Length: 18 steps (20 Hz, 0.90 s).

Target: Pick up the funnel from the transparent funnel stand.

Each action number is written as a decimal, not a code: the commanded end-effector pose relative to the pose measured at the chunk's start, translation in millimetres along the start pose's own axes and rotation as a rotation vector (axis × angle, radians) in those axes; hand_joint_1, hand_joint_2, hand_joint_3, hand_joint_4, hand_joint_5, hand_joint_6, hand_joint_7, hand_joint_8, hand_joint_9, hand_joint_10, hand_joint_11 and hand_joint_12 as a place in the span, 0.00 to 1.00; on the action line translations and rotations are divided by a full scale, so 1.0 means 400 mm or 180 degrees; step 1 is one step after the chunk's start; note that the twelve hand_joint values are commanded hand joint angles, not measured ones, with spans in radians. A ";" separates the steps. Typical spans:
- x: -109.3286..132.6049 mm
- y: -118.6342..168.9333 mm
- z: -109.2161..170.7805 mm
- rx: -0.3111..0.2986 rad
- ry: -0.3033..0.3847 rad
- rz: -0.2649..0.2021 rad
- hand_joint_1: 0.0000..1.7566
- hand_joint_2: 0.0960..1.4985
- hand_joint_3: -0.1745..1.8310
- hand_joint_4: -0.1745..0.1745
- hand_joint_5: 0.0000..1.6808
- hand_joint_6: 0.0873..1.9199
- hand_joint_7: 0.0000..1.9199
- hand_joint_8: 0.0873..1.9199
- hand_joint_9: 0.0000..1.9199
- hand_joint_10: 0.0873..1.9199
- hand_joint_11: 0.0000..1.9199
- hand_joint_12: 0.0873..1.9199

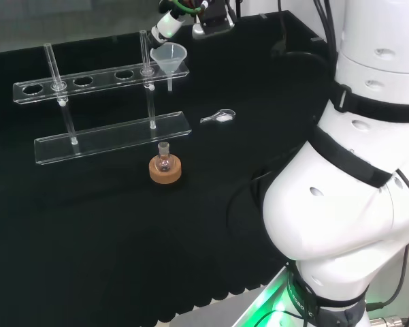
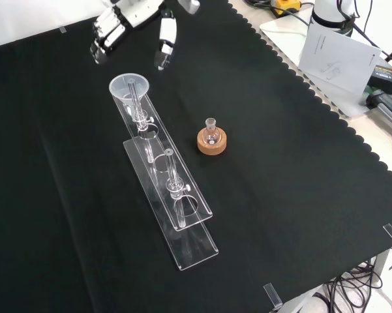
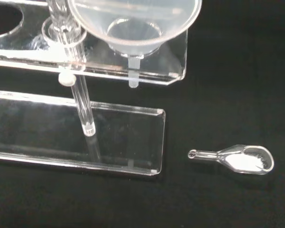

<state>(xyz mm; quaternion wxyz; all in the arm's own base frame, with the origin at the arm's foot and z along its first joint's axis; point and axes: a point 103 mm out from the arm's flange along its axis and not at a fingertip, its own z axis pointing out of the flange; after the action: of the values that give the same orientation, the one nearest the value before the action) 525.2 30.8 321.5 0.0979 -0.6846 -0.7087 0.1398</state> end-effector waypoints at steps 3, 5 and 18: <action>0.002 0.044 0.054 0.0254 -0.0020 -0.0074 0.27 0.47 0.19 0.53 0.03 0.00 0.00 0.11 0.03 0.38 0.06 0.78; 0.005 0.053 0.062 0.0288 -0.0065 -0.0069 0.28 0.47 0.19 0.53 0.02 0.00 0.00 0.08 0.02 0.39 0.06 0.79; 0.005 0.106 0.110 0.0385 -0.0190 -0.0032 0.33 0.46 0.18 0.51 0.00 0.00 0.00 0.07 0.02 0.41 0.09 0.79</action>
<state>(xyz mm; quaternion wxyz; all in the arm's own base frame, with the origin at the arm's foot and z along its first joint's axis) 546.8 31.2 271.5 0.1231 -0.6664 -0.7092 0.1943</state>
